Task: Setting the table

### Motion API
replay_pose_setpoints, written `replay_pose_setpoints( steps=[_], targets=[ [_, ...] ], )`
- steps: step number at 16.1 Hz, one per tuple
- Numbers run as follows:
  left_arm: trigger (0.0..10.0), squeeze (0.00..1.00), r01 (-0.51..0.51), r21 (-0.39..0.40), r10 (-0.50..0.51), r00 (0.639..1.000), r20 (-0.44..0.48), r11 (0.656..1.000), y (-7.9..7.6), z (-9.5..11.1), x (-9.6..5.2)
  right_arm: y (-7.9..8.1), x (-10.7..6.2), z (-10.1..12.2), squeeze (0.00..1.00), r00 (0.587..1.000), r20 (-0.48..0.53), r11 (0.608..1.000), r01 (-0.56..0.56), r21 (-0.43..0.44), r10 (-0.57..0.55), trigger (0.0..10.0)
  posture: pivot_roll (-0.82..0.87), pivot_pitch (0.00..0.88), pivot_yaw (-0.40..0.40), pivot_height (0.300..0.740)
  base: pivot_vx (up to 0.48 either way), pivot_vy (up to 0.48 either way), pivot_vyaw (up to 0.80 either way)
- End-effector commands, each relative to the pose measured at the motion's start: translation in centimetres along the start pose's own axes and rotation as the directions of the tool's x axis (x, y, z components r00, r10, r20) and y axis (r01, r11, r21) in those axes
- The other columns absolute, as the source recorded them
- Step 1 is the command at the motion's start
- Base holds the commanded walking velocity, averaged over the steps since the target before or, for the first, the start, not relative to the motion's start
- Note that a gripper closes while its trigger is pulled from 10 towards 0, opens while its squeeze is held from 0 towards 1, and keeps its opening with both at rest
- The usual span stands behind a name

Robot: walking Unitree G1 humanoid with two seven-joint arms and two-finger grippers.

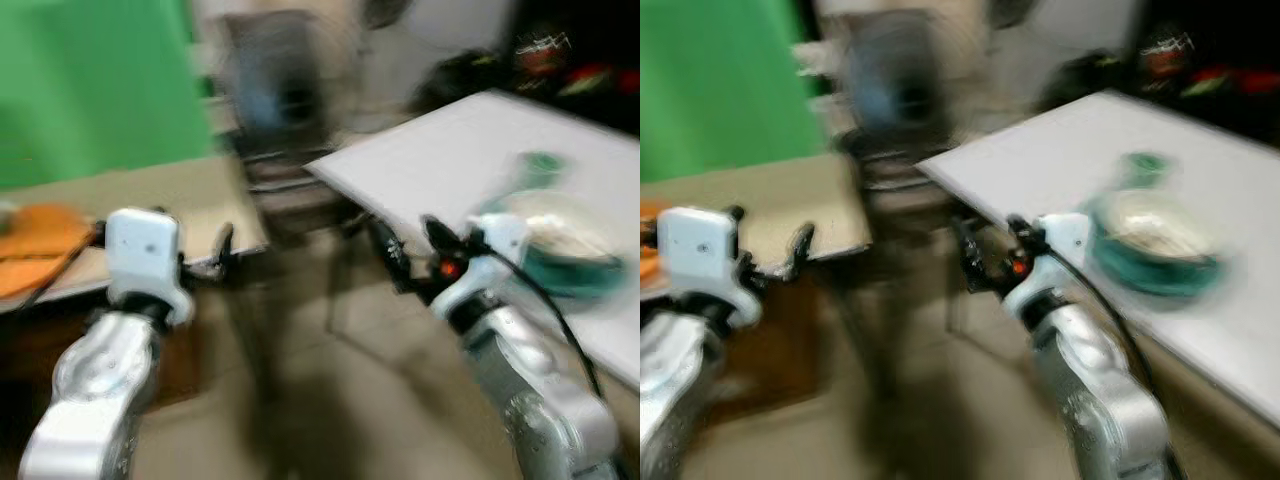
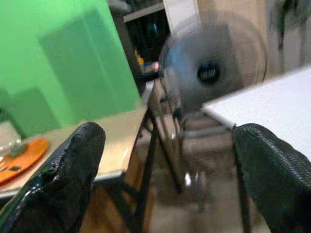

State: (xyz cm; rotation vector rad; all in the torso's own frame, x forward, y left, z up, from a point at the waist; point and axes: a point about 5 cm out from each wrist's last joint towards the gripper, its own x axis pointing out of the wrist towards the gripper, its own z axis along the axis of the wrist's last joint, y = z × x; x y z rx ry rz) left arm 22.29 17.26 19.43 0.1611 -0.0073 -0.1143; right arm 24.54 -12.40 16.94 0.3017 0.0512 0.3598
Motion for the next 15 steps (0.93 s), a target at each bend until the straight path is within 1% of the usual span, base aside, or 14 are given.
replay_pose_setpoints(
  steps=[1, 3, 6, 9, 10, 11, 12, 14, 15],
  targets=[
    [10.0, 0.0, -0.016, 0.022, 0.016, 1.0, 0.009, 1.0, 0.5, 0.4, 0.0, 0.5, 0.1, 0.2, 1.0, 1.0, 0.011, 1.0, -0.015, 0.014, 0.014, 10.0, 0.05, 0.0, 0.047, 0.74, 0.0, 0.386, 0.8],
    [10.0, 0.0, -0.013, 0.025, 0.013, 1.0, 0.007, 1.0, 0.6, 0.5, 0.0, 0.5, 0.1, 0.1, 1.0, 1.0, 0.008, 1.0, -0.005, 0.022, 0.005, 10.0, 0.05, 0.0, 0.052, 0.74, 0.0, 0.39, 0.8],
    [10.0, 0.0, -0.01, 0.033, 0.01, 1.0, 0.003, 0.999, 0.8, 0.5, 0.2, 0.3, 0.0, -0.2, 1.0, 1.0, -0.004, 0.999, 0.026, 0.035, -0.026, 10.0, 0.05, 0.0, 0.053, 0.74, 0.0, 0.389, 0.0],
    [10.0, 0.0, -0.015, 0.037, 0.015, 1.0, -0.007, 0.999, 1.0, 0.4, 0.2, 0.3, 0.1, -0.4, 1.0, 0.999, -0.015, 0.999, 0.036, 0.024, -0.035, 10.0, 0.05, 0.0, 0.053, 0.74, 0.0, 0.391, 0.0],
    [10.0, 0.0, -0.033, 0.032, 0.034, 0.999, -0.036, 0.999, 1.2, 0.0, 0.1, 0.3, 0.2, -0.7, 0.52, 0.997, -0.036, 0.998, 0.069, 0.001, -0.069, 10.0, 0.05, 0.0, 0.056, 0.74, 0.0, 0.0, 0.0],
    [10.0, 0.0, -0.035, 0.028, 0.036, 0.998, -0.051, 0.999, 1.2, -0.3, 0.0, 0.3, 0.2, -0.9, 0.29, 0.996, -0.043, 0.997, 0.078, -0.005, -0.078, 10.0, 0.05, 0.0, 0.059, 0.74, 0.0, 0.0, 0.0],
    [10.0, 0.0, -0.031, 0.019, 0.032, 0.998, -0.056, 0.999, 1.0, -0.4, 0.0, 0.3, 0.1, -1.0, 0.0, 0.995, -0.048, 0.996, 0.085, -0.01, -0.085, 10.0, 0.04, 0.0, 0.062, 0.74, 0.0, 0.0, 0.0],
    [10.0, 0.0, -0.042, -0.007, 0.041, 0.997, -0.066, 0.999, 0.8, -0.5, 0.1, 0.3, -0.1, -1.4, 0.0, 0.993, -0.06, 0.995, 0.098, -0.03, -0.1, 10.0, 0.04, 0.0, 0.064, 0.74, 0.0, 0.0, 0.0],
    [10.0, 0.0, -0.051, -0.017, 0.05, 0.997, -0.057, 0.999, 0.8, -0.5, 0.2, 0.2, -0.1, -1.4, 0.0, 0.993, -0.055, 0.994, 0.098, -0.04, -0.101, 10.0, 0.04, 0.0, 0.06, 0.74, 0.0, 0.0, 0.0]
  ],
)
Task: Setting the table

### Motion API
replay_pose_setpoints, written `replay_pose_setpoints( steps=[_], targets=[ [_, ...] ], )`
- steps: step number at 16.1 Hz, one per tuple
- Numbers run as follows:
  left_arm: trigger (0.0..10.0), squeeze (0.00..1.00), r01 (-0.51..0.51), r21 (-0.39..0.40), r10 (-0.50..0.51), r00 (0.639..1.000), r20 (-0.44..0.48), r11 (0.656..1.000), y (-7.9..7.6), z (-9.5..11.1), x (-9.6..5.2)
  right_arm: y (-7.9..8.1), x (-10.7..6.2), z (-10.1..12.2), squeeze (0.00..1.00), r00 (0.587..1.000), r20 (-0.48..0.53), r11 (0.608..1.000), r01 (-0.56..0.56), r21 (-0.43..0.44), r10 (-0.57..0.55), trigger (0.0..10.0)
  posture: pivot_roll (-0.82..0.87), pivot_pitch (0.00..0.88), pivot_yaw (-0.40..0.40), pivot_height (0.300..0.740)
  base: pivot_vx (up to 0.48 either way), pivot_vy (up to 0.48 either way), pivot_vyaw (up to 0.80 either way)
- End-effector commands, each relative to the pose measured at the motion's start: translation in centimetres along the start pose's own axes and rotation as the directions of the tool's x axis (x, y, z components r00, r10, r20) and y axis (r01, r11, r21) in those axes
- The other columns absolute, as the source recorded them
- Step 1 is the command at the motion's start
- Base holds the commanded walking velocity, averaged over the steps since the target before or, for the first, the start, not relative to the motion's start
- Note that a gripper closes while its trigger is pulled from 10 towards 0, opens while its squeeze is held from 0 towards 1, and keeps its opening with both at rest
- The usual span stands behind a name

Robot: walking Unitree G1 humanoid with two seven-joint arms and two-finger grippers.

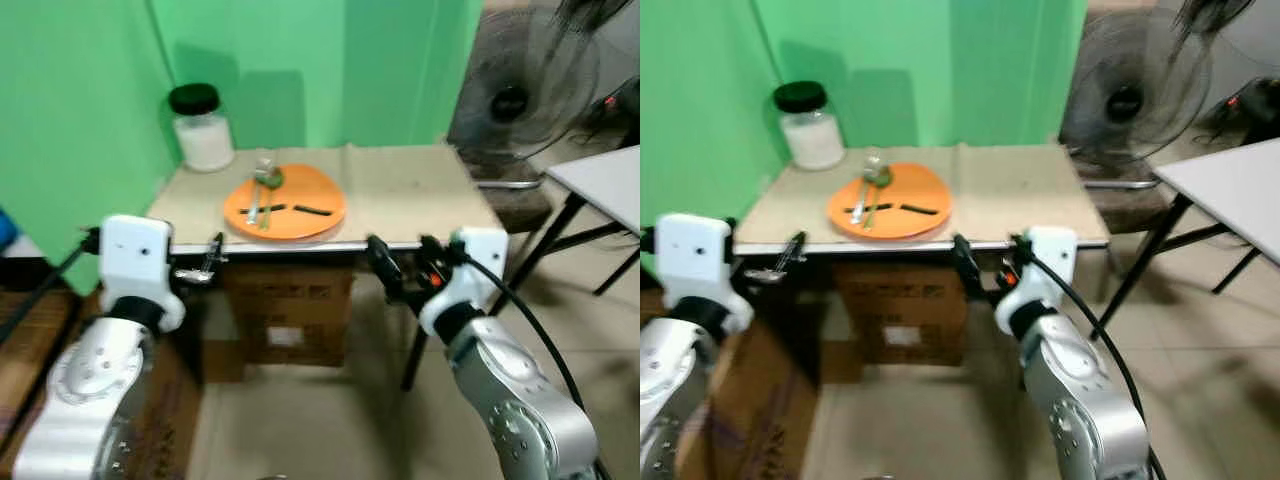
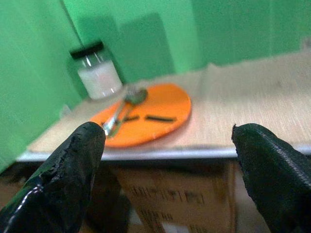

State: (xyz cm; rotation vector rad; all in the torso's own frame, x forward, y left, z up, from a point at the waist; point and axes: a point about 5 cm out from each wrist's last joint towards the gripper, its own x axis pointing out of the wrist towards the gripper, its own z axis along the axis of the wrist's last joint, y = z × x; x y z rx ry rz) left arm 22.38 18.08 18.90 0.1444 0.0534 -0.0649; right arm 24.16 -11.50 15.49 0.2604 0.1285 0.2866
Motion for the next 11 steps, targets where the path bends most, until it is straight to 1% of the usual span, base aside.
replay_pose_setpoints(
  steps=[1, 4, 6, 8, 9, 11],
  targets=[
    [10.0, 0.0, -0.014, -0.015, 0.014, 1.0, 0.008, 1.0, -0.1, 0.0, 0.2, -0.4, 0.0, 0.2, 0.0, 1.0, 0.015, 1.0, 0.015, -0.01, -0.015, 10.0, 0.04, 0.002, 0.056, 0.74, 0.0, 0.0, 0.0],
    [10.0, 0.0, -0.038, -0.062, 0.037, 0.999, -0.015, 0.997, -0.3, -1.1, -0.3, -0.8, 0.4, 0.0, 0.0, 1.0, 0.006, 1.0, 0.009, -0.029, -0.008, 10.0, 0.02, 0.0, 0.047, 0.74, 0.0, 0.0, 0.0],
    [10.0, 0.0, -0.025, -0.067, 0.024, 1.0, -0.015, 0.997, -0.8, -1.3, -0.2, -1.2, 0.9, -0.1, 0.0, 1.0, -0.003, 0.999, 0.022, -0.027, -0.022, 10.0, 0.01, 0.0, 0.041, 0.74, 0.247, 0.0, 0.0],
    [10.0, 0.0, -0.018, -0.05, 0.018, 1.0, 0.003, 0.999, -0.7, -1.0, 0.2, -1.1, 1.4, 0.1, 0.0, 1.0, 0.002, 1.0, 0.011, -0.023, -0.011, 10.0, 0.01, 0.0, 0.034, 0.74, 0.272, 0.0, 0.0],
    [10.0, 0.0, -0.034, -0.035, 0.035, 0.999, 0.022, 0.999, -0.2, -0.8, 0.6, -0.6, 1.6, 0.2, 0.0, 1.0, 0.004, 0.999, -0.027, -0.019, 0.027, 10.0, 0.02, 0.0, 0.021, 0.74, 0.27, 0.0, 0.0],
    [10.0, 0.0, -0.04, -0.023, 0.041, 0.999, 0.035, 0.999, 0.1, -0.5, 0.8, -0.9, 1.7, 0.0, 0.0, 0.999, -0.011, 0.999, -0.032, -0.04, 0.032, 10.0, 0.02, 0.0, 0.016, 0.74, 0.274, 0.0, 0.63]
  ],
)
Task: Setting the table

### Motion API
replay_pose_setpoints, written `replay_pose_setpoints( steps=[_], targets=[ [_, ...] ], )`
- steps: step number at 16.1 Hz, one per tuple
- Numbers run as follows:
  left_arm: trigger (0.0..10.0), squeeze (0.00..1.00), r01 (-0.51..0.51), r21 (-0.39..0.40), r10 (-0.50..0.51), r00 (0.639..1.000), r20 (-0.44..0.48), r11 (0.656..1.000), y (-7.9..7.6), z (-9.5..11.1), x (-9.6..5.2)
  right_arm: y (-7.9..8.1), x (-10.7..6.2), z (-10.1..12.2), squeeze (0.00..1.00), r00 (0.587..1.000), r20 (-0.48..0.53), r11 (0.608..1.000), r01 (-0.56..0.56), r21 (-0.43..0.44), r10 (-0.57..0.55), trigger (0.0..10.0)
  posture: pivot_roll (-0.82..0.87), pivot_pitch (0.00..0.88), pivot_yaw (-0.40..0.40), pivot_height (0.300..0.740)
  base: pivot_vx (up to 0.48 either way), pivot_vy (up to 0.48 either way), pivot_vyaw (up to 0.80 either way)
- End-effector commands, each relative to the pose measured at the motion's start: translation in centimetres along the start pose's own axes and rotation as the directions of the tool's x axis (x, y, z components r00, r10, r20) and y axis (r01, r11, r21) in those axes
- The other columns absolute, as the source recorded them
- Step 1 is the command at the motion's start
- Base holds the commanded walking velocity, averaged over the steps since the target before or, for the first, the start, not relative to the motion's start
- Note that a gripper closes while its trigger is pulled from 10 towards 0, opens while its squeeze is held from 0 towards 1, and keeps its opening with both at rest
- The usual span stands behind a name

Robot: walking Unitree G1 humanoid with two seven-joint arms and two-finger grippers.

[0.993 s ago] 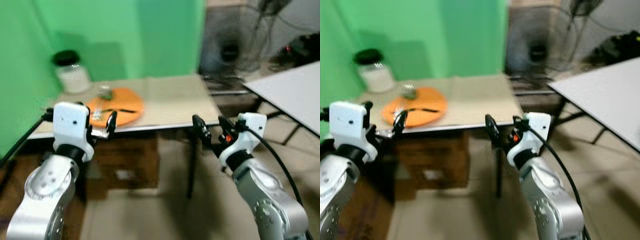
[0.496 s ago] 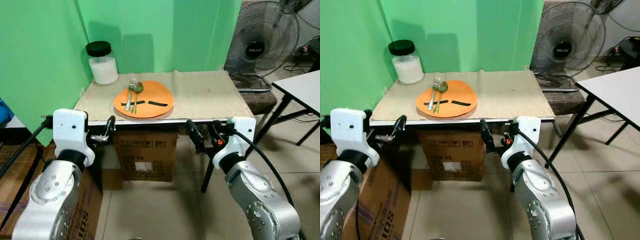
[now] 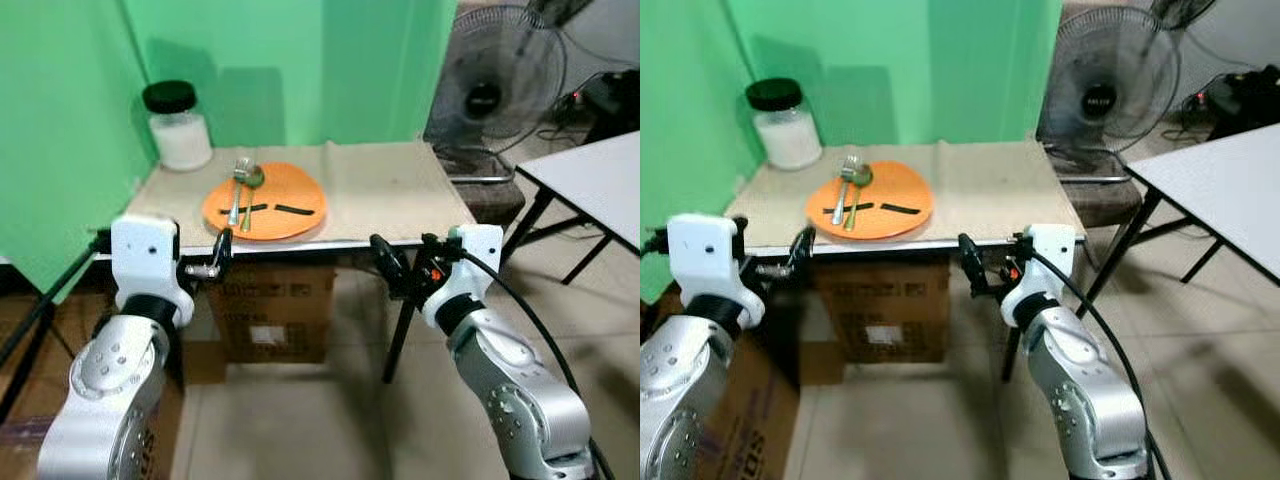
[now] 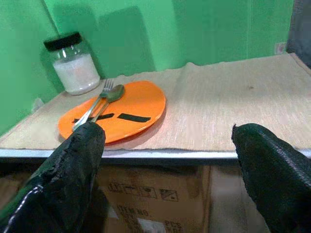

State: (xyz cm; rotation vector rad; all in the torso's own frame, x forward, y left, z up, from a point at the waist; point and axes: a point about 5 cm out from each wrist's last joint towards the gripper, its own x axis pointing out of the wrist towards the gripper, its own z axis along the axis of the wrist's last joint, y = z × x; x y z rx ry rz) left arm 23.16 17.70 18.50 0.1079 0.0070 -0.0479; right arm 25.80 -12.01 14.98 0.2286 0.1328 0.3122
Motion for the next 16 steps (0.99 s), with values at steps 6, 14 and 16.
replay_pose_setpoints(
  steps=[6, 14, 16],
  targets=[
    [10.0, 0.0, 0.023, 0.016, -0.023, 1.0, 0.003, 1.0, -0.1, -0.2, 0.7, -0.2, 0.3, 0.3, 0.0, 0.999, 0.027, 0.999, 0.017, 0.028, -0.017, 10.0, 0.0, 0.0, 0.028, 0.74, 0.281, 0.0, 0.13],
    [10.0, 0.0, 0.063, 0.025, -0.062, 0.998, -0.007, 0.998, -0.1, -0.6, 1.0, -0.4, -0.5, 0.1, 0.0, 0.999, 0.03, 0.999, 0.04, 0.023, -0.041, 10.0, -0.03, 0.0, 0.048, 0.74, 0.281, 0.0, 0.0],
    [10.0, 0.0, 0.064, 0.025, -0.064, 0.998, -0.011, 0.998, 0.0, -0.8, 1.0, -0.5, -0.6, 0.2, 0.0, 0.998, 0.035, 0.999, 0.047, 0.019, -0.048, 10.0, -0.03, 0.0, 0.046, 0.74, 0.279, 0.0, 0.0]
  ],
)
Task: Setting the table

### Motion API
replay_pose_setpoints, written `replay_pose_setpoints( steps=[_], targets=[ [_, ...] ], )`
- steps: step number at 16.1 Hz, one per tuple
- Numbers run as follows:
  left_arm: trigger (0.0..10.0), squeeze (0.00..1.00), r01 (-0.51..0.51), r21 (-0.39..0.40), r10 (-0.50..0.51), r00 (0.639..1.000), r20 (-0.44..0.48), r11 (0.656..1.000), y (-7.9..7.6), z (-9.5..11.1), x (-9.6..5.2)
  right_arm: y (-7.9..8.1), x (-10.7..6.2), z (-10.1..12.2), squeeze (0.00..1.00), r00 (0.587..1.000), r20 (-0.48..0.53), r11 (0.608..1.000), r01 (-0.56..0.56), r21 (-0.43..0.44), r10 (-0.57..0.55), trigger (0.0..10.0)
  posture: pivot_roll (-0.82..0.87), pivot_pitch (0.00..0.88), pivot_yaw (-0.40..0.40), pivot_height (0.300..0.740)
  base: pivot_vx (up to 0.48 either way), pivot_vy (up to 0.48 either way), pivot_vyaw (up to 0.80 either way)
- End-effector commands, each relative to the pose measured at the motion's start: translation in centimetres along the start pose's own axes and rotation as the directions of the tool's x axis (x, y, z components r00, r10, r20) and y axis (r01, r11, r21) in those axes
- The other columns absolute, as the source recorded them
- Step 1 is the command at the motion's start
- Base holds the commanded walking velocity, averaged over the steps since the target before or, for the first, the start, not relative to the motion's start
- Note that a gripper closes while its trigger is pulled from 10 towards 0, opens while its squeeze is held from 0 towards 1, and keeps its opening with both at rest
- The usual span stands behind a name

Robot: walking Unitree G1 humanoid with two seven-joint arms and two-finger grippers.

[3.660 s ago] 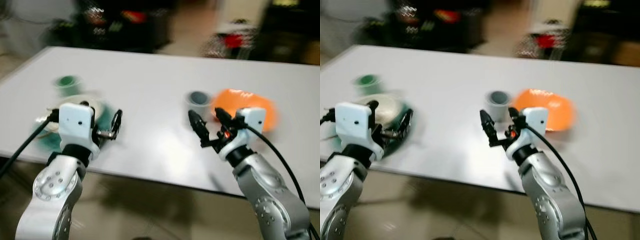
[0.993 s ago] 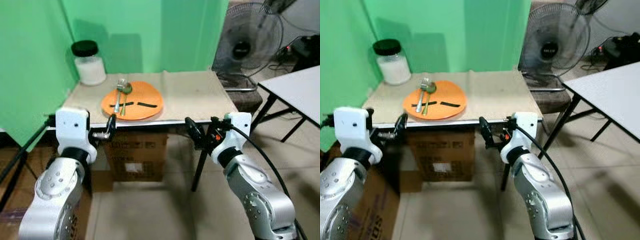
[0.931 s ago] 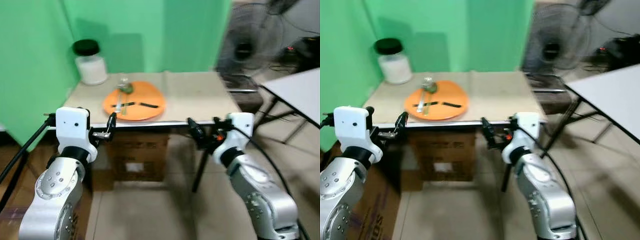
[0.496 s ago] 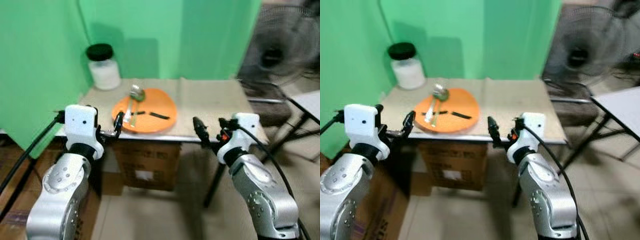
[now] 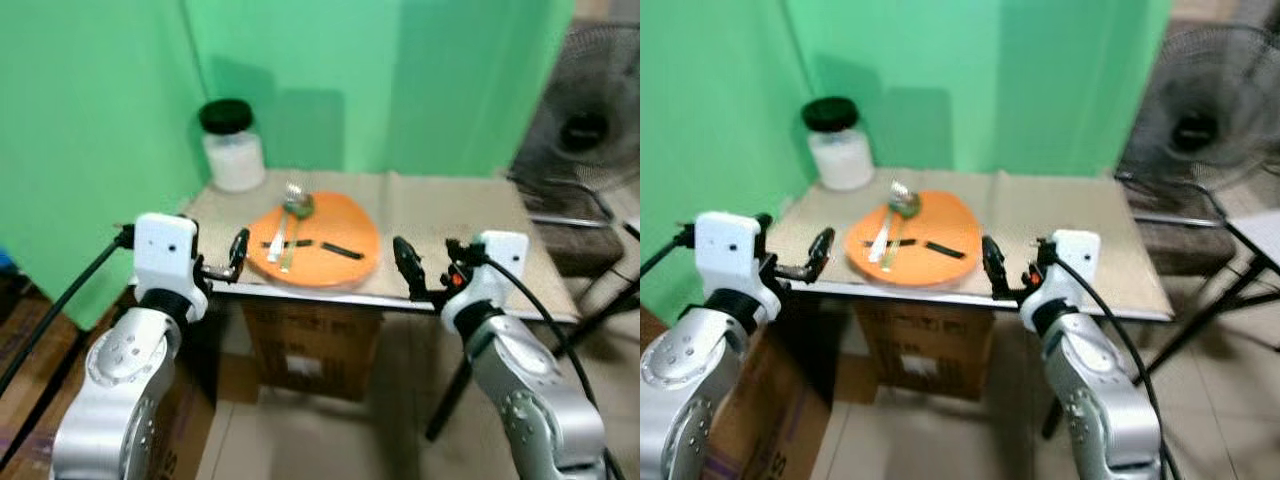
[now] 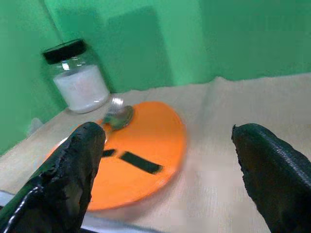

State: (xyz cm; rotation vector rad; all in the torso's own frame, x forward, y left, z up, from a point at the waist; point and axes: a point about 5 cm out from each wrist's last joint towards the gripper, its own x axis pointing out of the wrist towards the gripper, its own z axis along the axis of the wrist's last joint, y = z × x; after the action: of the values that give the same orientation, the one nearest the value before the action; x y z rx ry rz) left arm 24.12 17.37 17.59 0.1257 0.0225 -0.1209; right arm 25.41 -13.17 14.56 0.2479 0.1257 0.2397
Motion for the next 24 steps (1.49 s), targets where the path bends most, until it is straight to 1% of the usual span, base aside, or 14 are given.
replay_pose_setpoints(
  steps=[1, 3, 5, 8, 13, 15, 17, 18, 19, 20, 21, 22, 23, 24],
  targets=[
    [10.0, 0.0, -0.008, 0.006, 0.008, 1.0, 0.0, 1.0, 0.3, 0.0, 0.0, 0.5, 0.1, 0.5, 0.0, 1.0, 0.019, 1.0, -0.021, -0.008, 0.022, 10.0, -0.03, 0.0, 0.046, 0.74, 0.281, 0.0, 0.0],
    [10.0, 0.0, 0.001, 0.001, -0.001, 1.0, -0.001, 1.0, 0.0, -0.2, 0.1, 0.3, 0.0, 0.5, 0.0, 1.0, 0.015, 1.0, -0.024, -0.02, 0.024, 10.0, -0.04, 0.0, 0.045, 0.74, 0.277, 0.0, 0.0],
    [10.0, 0.0, 0.026, -0.005, -0.026, 1.0, -0.002, 1.0, -0.4, -0.3, 0.3, 0.4, -0.3, 0.6, 0.0, 0.999, 0.018, 0.999, -0.037, -0.012, 0.037, 10.0, -0.05, 0.0, 0.054, 0.74, 0.283, 0.0, -0.8],
    [10.0, 0.0, 0.046, -0.008, -0.046, 0.999, -0.004, 0.999, -0.8, -0.4, 0.5, 0.2, -0.8, 0.6, 0.0, 0.999, 0.017, 0.999, -0.031, -0.024, 0.031, 10.0, -0.06, 0.0, 0.057, 0.74, 0.279, 0.0, -0.8],
    [10.0, 0.0, 0.052, -0.013, -0.052, 0.998, -0.018, 0.999, -1.2, -1.0, 0.3, 0.1, -1.0, 0.8, 0.0, 0.998, -0.005, 0.996, -0.07, -0.064, 0.07, 10.0, -0.06, 0.0, 0.033, 0.74, 0.28, 0.0, 0.0],
    [10.0, 0.0, 0.04, 0.015, -0.039, 0.997, -0.067, 0.999, -1.2, -1.7, 0.3, 0.1, -1.0, 0.7, 0.0, 0.994, -0.031, 0.991, -0.105, -0.083, 0.103, 10.0, -0.06, 0.0, 0.026, 0.74, 0.126, 0.0, 0.0],
    [10.0, 0.0, 0.046, 0.033, -0.043, 0.995, -0.093, 0.998, -1.1, -2.2, 0.6, 0.1, -0.9, 0.8, 0.0, 0.989, -0.056, 0.985, -0.141, -0.101, 0.136, 10.0, -0.07, 0.0, 0.025, 0.74, 0.0, 0.0, 0.0],
    [10.0, 0.0, 0.078, 0.053, -0.069, 0.987, -0.146, 0.996, -0.9, -3.0, 1.5, -0.2, -0.7, 1.1, 0.0, 0.982, -0.074, 0.979, -0.18, -0.094, 0.174, 10.0, -0.07, 0.0, 0.025, 0.74, 0.0, 0.0, 0.0],
    [10.0, 0.0, 0.082, 0.054, -0.074, 0.986, -0.147, 0.995, -0.9, -3.0, 1.7, -0.2, -0.7, 1.2, 0.0, 0.98, -0.075, 0.977, -0.19, -0.093, 0.183, 10.0, -0.07, 0.0, 0.025, 0.74, 0.0, 0.0, 0.0],
    [10.0, 0.0, 0.125, 0.077, -0.109, 0.976, -0.189, 0.989, -0.7, -3.6, 2.6, -0.1, -0.8, 1.3, 0.0, 0.956, -0.117, 0.951, -0.282, -0.128, 0.268, 10.0, -0.09, 0.0, 0.03, 0.74, 0.0, 0.0, 0.0],
    [10.0, 0.0, 0.157, 0.083, -0.135, 0.966, -0.22, 0.984, -0.6, -4.0, 3.3, 0.0, -1.0, 1.3, 0.0, 0.939, -0.146, 0.932, -0.332, -0.143, 0.312, 10.0, -0.09, 0.0, 0.032, 0.74, 0.0, 0.0, 0.0],
    [10.0, 0.0, 0.182, 0.101, -0.154, 0.958, -0.243, 0.978, -0.3, -4.3, 4.4, -0.1, -1.1, 1.3, 0.0, 0.927, -0.166, 0.919, -0.362, -0.159, 0.336, 10.0, -0.09, 0.0, 0.035, 0.74, 0.0, 0.0, 0.0],
    [10.0, 0.0, 0.196, 0.102, -0.165, 0.953, -0.254, 0.975, -0.1, -4.4, 5.5, -0.3, -1.2, 1.3, 0.0, 0.915, -0.182, 0.905, -0.39, -0.168, 0.36, 10.0, -0.09, 0.0, 0.038, 0.74, 0.0, 0.0, 0.0],
    [10.0, 0.0, 0.207, 0.077, -0.182, 0.951, -0.249, 0.975, 0.0, -4.4, 6.6, -0.4, -1.3, 1.4, 0.0, 0.904, -0.192, 0.894, -0.414, -0.171, 0.382, 10.0, -0.1, 0.0, 0.042, 0.74, 0.0, 0.0, 0.0]
  ],
)
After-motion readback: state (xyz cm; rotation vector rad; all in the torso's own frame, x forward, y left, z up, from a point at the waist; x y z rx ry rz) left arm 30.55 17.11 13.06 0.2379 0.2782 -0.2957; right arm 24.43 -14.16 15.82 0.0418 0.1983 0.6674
